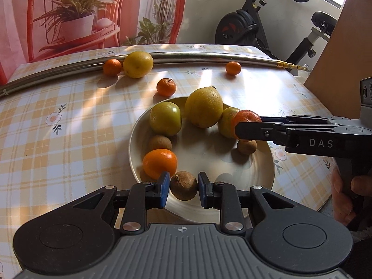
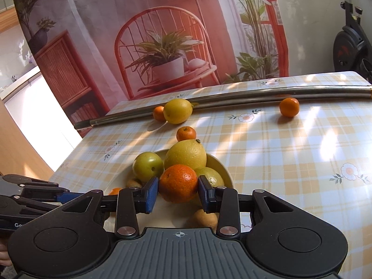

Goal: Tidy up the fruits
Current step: 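Carry the brown fruit with the left gripper while the right gripper carries the small orange over the plate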

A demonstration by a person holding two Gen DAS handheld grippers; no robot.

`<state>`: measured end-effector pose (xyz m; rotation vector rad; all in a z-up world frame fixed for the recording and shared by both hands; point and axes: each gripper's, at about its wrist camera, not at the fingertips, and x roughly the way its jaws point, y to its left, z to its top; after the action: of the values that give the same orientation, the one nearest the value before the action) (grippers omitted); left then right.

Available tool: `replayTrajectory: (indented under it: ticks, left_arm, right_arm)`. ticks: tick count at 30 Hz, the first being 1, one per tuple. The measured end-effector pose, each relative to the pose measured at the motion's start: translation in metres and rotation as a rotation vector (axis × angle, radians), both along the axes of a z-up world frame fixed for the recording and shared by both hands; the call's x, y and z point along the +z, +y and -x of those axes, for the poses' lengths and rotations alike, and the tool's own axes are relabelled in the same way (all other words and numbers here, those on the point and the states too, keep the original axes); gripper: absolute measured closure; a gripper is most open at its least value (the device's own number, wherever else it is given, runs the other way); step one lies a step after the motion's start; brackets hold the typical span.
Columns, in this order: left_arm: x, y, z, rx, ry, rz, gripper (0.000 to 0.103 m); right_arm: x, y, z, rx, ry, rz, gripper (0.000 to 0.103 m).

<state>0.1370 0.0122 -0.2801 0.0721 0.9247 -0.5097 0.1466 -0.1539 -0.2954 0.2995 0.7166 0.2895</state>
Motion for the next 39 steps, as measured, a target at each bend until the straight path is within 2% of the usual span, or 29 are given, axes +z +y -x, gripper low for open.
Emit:
replayTrajectory:
  ticks: [12,22,30,39]
  left_arm:
    - [-0.014,-0.009,0.000,-0.005,-0.028,-0.105,0.075]
    - [-0.017,-0.012,0.006,-0.003,-0.074,-0.123,0.075]
    - [-0.015,-0.009,0.005,0.011,-0.078,-0.102,0.074]
    - [-0.018,-0.011,-0.003,0.029,-0.095,-0.122,0.074]
  right_arm:
    - [-0.010,0.008,0.006,0.024,0.045,0.000,0.069]
    - [-0.023,0.010,0.009,0.021,0.088,-0.010,0.069]
    - [-0.027,0.011,0.005,0.020,0.105,-0.026,0.069]
    - [-0.033,0.012,0.004,0.017,0.121,-0.033,0.069]
